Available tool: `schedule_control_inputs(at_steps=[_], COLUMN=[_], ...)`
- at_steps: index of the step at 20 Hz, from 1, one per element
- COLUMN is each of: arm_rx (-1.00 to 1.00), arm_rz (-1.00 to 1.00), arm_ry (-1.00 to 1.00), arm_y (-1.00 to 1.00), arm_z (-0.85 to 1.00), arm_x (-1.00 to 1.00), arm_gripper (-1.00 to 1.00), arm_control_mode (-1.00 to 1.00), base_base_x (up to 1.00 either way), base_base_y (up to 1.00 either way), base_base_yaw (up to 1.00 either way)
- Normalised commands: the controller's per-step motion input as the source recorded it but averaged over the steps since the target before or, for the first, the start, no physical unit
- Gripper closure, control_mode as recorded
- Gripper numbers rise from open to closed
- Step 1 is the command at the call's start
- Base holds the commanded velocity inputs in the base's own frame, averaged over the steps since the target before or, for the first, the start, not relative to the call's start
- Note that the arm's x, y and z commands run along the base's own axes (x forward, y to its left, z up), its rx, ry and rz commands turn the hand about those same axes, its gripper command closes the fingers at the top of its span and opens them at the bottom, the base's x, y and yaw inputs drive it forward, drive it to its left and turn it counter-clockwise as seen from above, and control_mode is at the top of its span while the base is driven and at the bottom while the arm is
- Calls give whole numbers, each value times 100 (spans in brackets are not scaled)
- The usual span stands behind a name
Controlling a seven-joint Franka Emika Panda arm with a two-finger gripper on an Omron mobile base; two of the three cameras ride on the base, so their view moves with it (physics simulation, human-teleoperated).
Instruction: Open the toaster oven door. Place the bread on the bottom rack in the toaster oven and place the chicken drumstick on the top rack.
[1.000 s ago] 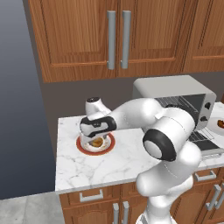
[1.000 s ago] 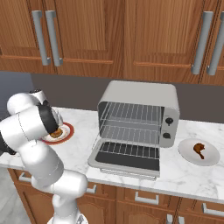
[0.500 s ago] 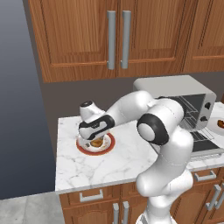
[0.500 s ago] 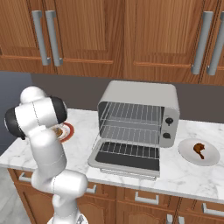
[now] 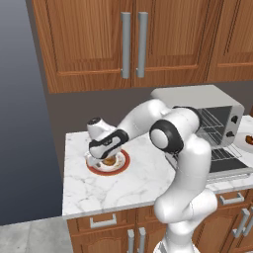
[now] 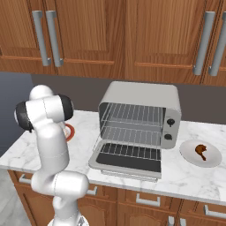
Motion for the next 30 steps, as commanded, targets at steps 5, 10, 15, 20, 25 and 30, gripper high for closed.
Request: schedule_control_inputs(at_steps=[5,10,15,20,25,30], arm_rx=[-1,0,0,0,0,0], arm_rz=[0,0,0,0,0,0], arm_ry=[0,0,0,0,-1,0], arm_y=[0,0,3,0,0,-18], arm_z=[-15,-40,-54,-46,-31,-15], arm_x=[14,0,0,-3,-23,-25], arm_gripper=[-100,-100,100,100,100,100], arm_control_mode=[-100,-100,-100,-100,-100,-100], base_base_x=[0,0,0,0,0,0], base_base_y=[0,0,0,0,0,0], base_base_yaw=[0,0,0,0,0,0])
